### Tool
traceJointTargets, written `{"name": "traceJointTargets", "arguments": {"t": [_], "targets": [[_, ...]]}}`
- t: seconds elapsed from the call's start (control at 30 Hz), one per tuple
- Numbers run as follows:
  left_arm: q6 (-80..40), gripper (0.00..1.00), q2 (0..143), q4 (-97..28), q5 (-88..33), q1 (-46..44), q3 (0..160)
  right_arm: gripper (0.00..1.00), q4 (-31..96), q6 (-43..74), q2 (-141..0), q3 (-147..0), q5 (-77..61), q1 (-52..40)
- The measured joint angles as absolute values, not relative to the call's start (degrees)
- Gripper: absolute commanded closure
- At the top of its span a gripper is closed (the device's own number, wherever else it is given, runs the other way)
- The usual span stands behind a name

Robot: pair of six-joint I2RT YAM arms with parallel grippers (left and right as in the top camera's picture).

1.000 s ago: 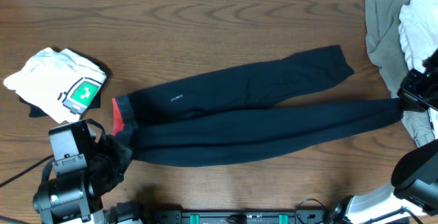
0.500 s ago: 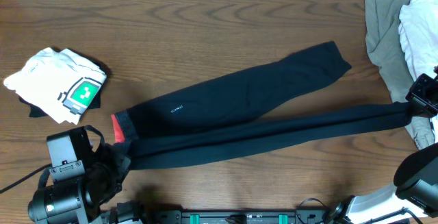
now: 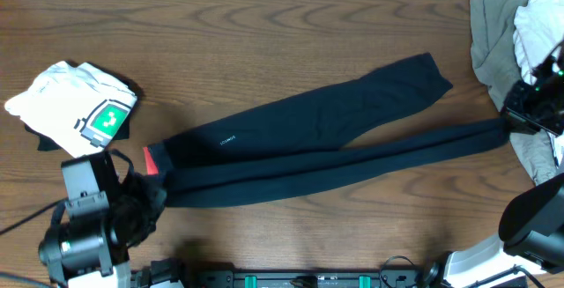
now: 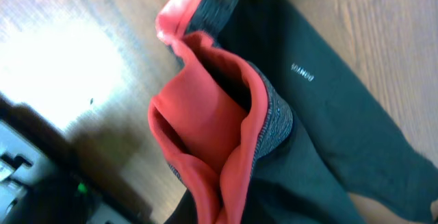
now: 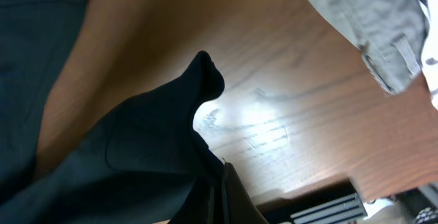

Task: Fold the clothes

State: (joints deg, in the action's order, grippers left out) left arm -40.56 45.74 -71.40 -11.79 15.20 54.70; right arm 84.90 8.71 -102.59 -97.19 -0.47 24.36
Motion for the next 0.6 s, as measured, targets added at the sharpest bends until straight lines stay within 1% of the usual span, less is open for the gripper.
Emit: {"name": "traceJointTargets", "arguments": {"t": [0.3, 0.43, 0.47, 0.5, 0.53, 0.57, 0.6], "targets": [[-40.7, 0.94, 54.1, -63.2, -11.0, 15.2, 54.7, 0.99, 82.0, 10.1, -103.0, -97.2, -0.6, 21.3], [-40.7, 0.94, 60.3, -57.3, -10.2, 15.2, 54.7, 0.98, 78.1, 10.8, -106.1, -97.4, -0.6, 20.4], [-40.7, 0.94, 62.2, -55.0, -9.9, 15.2, 54.6, 0.92, 75.8, 11.1, -107.6, -97.4, -0.6, 19.9], [-40.7, 0.93, 64.2, -52.3, -9.6, 15.2, 54.6, 0.74, 72.8, 11.6, -109.2, -97.4, -0.8, 19.4], [-40.7, 0.76, 66.3, -48.8, -9.2, 15.2, 54.5, 0.48, 67.4, 11.7, -111.2, -97.4, -1.3, 18.7], [-40.6, 0.62, 68.2, -46.1, -8.9, 15.1, 54.5, 0.32, 63.1, 11.6, -113.0, -97.5, -1.8, 18.1], [-40.6, 0.53, 70.9, -42.1, -8.5, 15.1, 54.5, 0.23, 58.1, 11.1, -115.0, -97.6, -2.8, 17.4]]}}
